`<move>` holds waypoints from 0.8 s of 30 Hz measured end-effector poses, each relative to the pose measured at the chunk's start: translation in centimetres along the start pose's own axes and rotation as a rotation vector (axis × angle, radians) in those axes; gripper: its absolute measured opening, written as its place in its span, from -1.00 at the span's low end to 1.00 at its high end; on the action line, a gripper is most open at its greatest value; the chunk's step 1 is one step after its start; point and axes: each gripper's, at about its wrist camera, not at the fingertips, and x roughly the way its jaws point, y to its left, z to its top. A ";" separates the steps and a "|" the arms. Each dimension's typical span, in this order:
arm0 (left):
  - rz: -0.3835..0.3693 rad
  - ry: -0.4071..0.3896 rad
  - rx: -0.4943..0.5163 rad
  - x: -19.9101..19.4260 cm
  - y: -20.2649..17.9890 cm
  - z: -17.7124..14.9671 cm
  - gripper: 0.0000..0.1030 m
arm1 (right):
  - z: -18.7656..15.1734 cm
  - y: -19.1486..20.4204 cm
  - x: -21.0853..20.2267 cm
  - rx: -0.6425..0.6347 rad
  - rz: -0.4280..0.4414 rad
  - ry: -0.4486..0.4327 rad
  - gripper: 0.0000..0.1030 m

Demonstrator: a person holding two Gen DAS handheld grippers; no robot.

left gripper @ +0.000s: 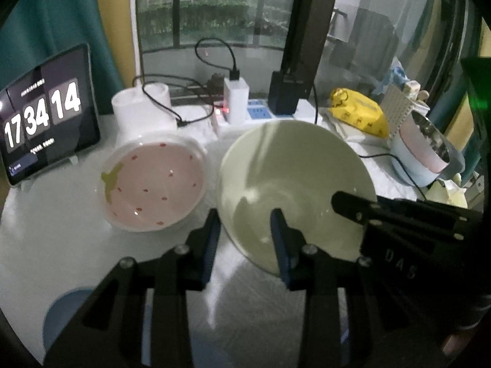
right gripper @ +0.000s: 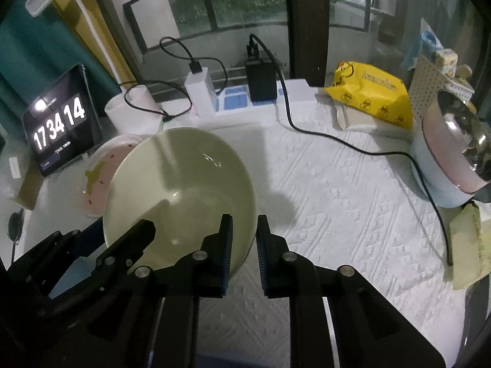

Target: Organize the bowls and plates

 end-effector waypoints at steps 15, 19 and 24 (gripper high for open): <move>-0.006 -0.072 0.005 -4.9 -0.1 -0.4 -0.34 | -1.0 1.5 -4.7 -0.008 0.002 -0.072 -0.68; -0.014 -0.087 0.001 -6.2 -0.2 -0.6 -0.34 | -1.5 1.7 -6.0 -0.008 0.001 -0.087 -0.68; -0.025 -0.100 0.000 -7.7 -0.5 -1.0 -0.34 | -2.2 1.8 -7.5 -0.006 -0.003 -0.102 -0.68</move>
